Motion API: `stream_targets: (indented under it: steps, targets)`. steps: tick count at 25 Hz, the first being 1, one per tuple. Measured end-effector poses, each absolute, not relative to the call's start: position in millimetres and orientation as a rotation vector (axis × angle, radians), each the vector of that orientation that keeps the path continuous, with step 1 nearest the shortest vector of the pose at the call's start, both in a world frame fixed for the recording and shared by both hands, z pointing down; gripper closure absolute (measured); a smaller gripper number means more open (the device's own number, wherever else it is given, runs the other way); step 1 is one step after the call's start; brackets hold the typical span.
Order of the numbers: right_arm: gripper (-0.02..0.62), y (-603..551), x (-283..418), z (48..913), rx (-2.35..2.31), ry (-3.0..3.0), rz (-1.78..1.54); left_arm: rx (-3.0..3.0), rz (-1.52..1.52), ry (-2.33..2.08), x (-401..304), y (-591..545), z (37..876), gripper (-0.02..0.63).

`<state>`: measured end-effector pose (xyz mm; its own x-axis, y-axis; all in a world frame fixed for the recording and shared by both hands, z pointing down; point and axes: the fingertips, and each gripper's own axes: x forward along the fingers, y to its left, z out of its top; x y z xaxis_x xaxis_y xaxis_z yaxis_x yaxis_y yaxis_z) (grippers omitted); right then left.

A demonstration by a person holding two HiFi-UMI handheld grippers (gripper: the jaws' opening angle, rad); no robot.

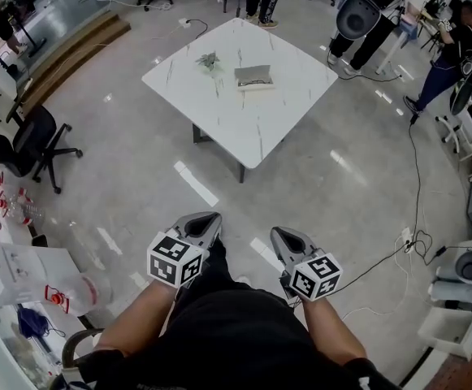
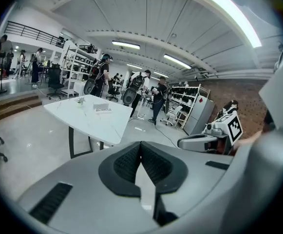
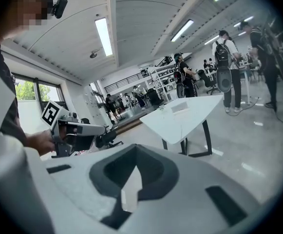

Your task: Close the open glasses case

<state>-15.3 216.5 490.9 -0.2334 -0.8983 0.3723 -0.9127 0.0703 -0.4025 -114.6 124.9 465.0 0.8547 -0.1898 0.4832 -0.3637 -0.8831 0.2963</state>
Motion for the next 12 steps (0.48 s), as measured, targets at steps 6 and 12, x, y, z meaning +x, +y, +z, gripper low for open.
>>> stream_targets:
  steps: [6, 12]
  targets:
    - [0.594, 160.5, 1.8, 494.6, 1.926, -2.252, 0.917, 2.643, 0.637, -0.396, -93.1, 64.9, 463.6, 0.601]
    - [0.594, 83.1, 32.3, 466.2, 1.992, -2.220, 0.842, 2.678, 0.607, -0.333, -59.7, -13.8, 442.7, 0.601]
